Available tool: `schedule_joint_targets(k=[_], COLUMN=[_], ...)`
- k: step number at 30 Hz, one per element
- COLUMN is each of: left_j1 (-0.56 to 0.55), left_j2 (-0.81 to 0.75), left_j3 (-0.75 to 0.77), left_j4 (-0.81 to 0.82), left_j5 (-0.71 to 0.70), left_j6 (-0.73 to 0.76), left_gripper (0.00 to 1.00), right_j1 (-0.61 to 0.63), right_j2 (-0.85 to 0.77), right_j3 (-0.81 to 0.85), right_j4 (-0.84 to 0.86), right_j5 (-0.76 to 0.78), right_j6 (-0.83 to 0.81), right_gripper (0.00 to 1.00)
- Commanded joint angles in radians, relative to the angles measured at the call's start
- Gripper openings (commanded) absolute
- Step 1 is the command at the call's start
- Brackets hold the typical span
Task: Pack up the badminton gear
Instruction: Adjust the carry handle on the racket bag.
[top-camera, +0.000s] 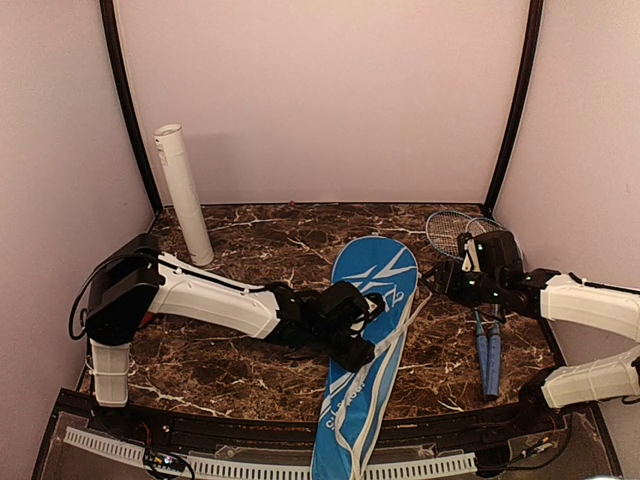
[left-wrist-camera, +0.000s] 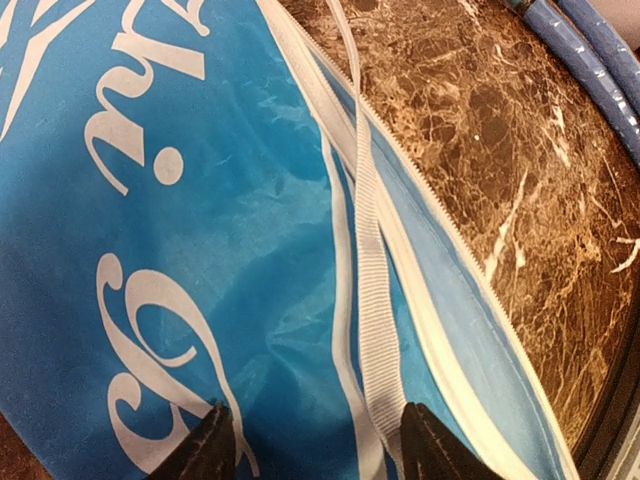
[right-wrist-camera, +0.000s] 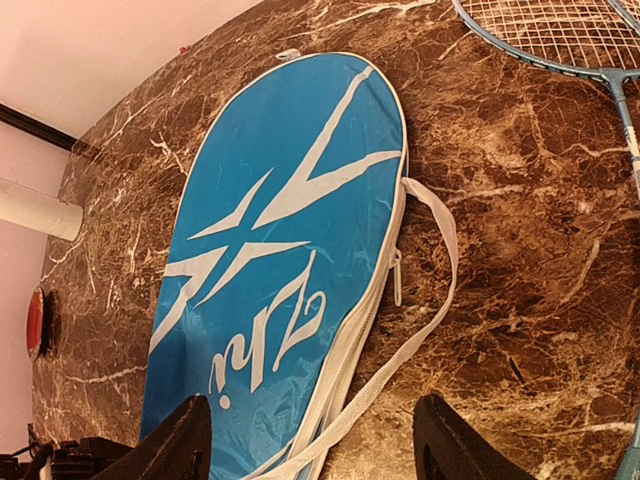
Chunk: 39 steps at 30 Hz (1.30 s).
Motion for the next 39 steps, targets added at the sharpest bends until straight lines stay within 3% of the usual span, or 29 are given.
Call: schedule_joint_targets(k=[1,13,17,24,32,39], left_j1=[-0.006,-0.070,-0.076,-0.076,-0.076,-0.076], left_j2=[0.013,0.016,0.002,0.001,-0.019,-0.094], left_j3=[0.028,0.112,0.110,0.083,0.062,0.032], left_j4=[-0.014,-0.080,-0.066,-0.051,-0.048,-0.011], left_j5=[0.029,-0.056,-0.037,-0.026,-0.030,-0.098], left_j6=[-0.001,0.029,-0.013,-0.038,-0.058,-0.068], left_gripper=[0.56,0.34,0.34,0.45,0.15,0.03], right_j1=[-0.005,-0.005,-0.005,-0.005,-0.005,-0.005], right_j2=[-0.013,-0.004,-0.001,0.005,0.004,0.000], right_j3=[-0.019,-0.038,-0.039,-0.041,-0.041,-0.036], right_j4=[0.016,0.027,0.032,0.035,0.035,0.029], right_j5=[0.016,0.026,0.026,0.026,0.027,0.031], right_j6=[0.009,0.015,0.015,0.017,0.020,0.021], right_gripper=[0.69,0.69,0.69,0.68,0.68,0.68])
